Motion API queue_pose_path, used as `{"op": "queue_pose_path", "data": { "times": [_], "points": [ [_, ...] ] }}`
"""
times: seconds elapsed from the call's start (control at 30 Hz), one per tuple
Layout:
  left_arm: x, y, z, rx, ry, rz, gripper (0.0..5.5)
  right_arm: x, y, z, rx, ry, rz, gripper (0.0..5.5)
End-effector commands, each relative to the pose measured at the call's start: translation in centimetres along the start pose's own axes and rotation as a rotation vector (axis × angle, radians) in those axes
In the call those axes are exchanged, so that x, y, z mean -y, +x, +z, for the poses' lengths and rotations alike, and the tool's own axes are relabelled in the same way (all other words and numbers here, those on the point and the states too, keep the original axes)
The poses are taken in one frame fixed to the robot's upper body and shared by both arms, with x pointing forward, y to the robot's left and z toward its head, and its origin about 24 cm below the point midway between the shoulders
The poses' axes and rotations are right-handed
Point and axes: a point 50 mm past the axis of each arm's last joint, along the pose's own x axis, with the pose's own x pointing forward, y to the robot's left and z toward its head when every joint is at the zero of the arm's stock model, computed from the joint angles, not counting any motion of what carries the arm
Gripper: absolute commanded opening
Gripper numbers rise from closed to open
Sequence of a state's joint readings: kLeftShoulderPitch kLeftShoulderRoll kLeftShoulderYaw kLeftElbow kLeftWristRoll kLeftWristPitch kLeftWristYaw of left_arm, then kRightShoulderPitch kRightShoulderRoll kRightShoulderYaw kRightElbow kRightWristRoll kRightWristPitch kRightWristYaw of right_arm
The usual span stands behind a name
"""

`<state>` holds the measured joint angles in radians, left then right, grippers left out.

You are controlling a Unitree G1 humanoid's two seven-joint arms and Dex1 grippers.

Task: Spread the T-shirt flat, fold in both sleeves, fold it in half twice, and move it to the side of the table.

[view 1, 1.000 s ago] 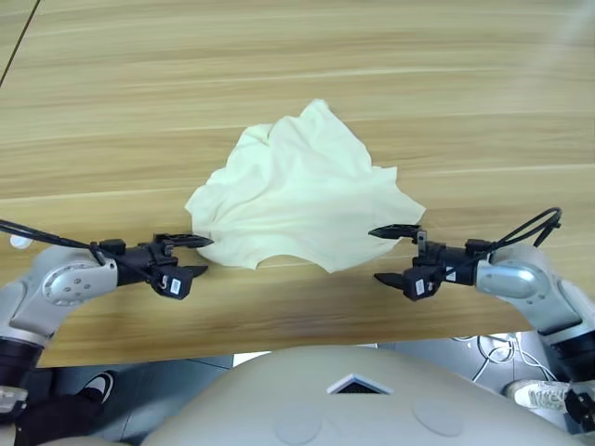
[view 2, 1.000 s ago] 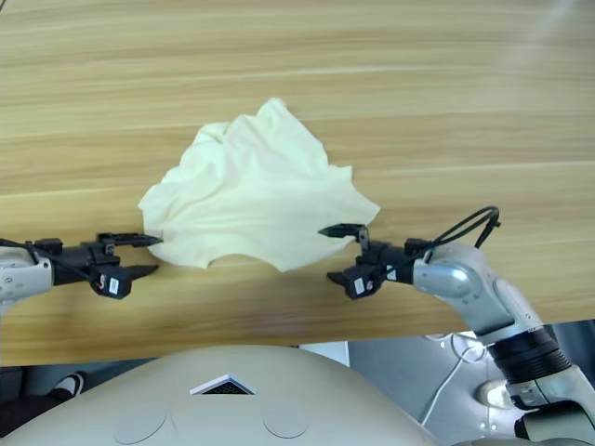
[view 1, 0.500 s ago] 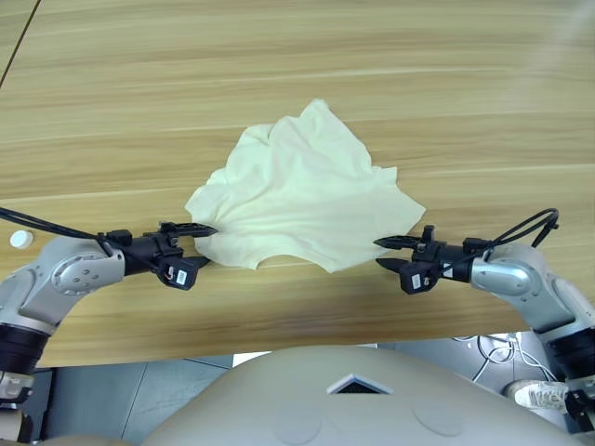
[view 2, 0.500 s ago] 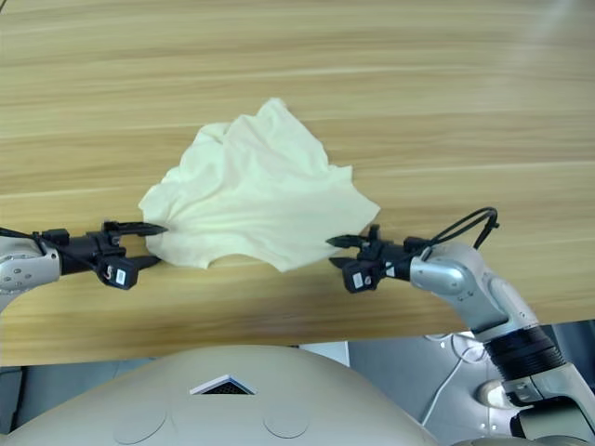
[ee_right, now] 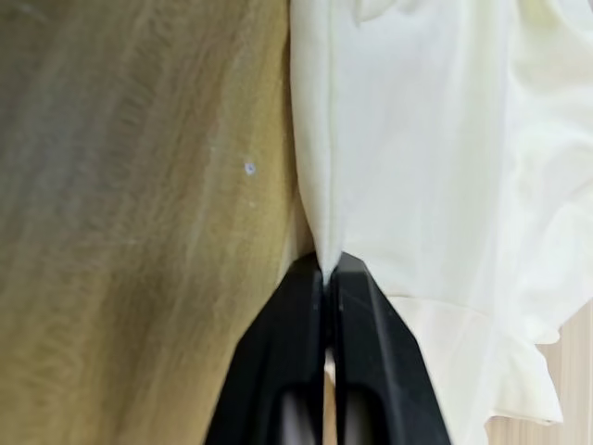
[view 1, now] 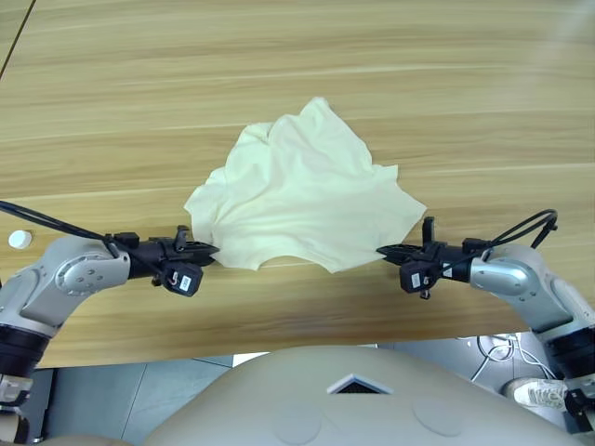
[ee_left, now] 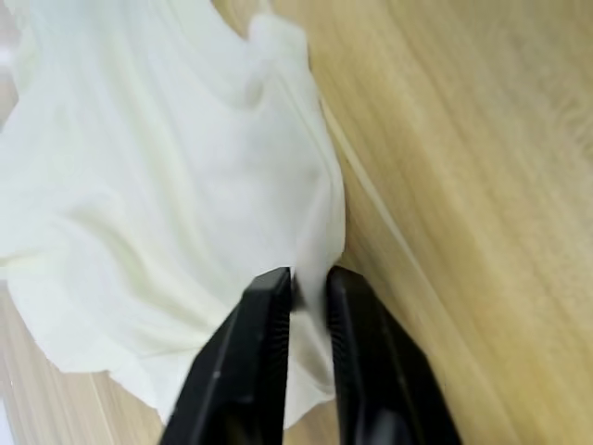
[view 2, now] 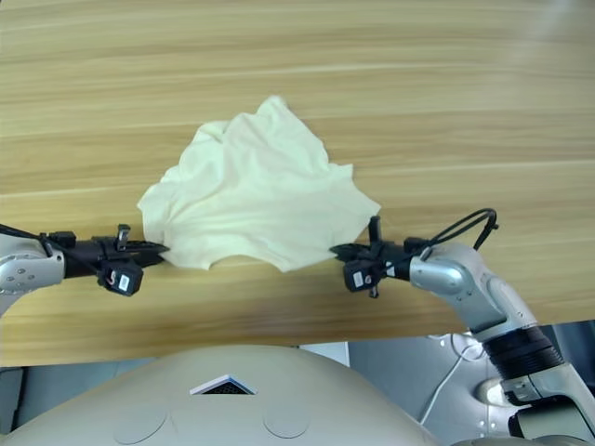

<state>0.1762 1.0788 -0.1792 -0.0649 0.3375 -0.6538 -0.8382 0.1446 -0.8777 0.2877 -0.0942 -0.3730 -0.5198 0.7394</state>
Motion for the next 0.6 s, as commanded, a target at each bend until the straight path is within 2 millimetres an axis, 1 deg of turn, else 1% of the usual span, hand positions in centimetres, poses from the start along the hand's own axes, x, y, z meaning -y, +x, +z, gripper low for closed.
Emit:
{"op": "queue_pose_path", "data": {
  "times": [0.03, 0.2, 0.27, 0.33, 0.37, 0.43, 0.47, 0.5, 0.57, 0.6],
  "points": [
    [-0.4, -0.1, 0.2, -0.001, 0.002, -0.004, 0.07, 0.0, 0.0, -0.1, -0.009, 0.009, 0.005, 0.00],
    [-0.5, 0.0, 0.5, 0.022, 0.000, -0.001, 0.01, 0.2, -0.1, 0.0, 0.000, 0.009, -0.009, 0.00],
    [-0.8, -0.1, 1.0, 0.064, -0.006, 0.020, 0.01, 0.7, -0.3, -0.1, -0.006, 0.005, -0.047, 0.00],
    [-2.7, -1.1, 1.7, 0.152, -0.029, 0.138, 0.01, 2.5, -0.7, -0.5, -0.008, 0.008, -0.135, 0.00],
    [-3.9, -1.9, 1.7, 0.187, -0.028, 0.222, 0.01, 4.0, -1.1, -0.8, -0.009, 0.011, -0.213, 0.00],
    [-7.0, -3.8, 1.1, 0.211, -0.005, 0.418, 0.01, 8.0, -2.4, -1.8, -0.026, 0.017, -0.412, 0.00],
    [-8.8, -4.8, 0.4, 0.191, 0.025, 0.537, 0.01, 10.0, -3.5, -2.0, -0.025, 0.015, -0.513, 0.00],
    [-10.3, -5.7, -0.2, 0.156, 0.052, 0.627, 0.01, 11.6, -4.4, -2.1, -0.020, 0.010, -0.589, 0.00],
    [-13.5, -8.3, -0.6, 0.090, 0.145, 0.814, 0.01, 15.5, -7.9, -1.6, 0.022, -0.015, -0.822, 0.00],
    [-14.5, -9.4, -0.4, 0.085, 0.179, 0.872, 0.01, 17.1, -9.7, -1.2, 0.053, -0.020, -0.930, 0.00]
  ]
}}
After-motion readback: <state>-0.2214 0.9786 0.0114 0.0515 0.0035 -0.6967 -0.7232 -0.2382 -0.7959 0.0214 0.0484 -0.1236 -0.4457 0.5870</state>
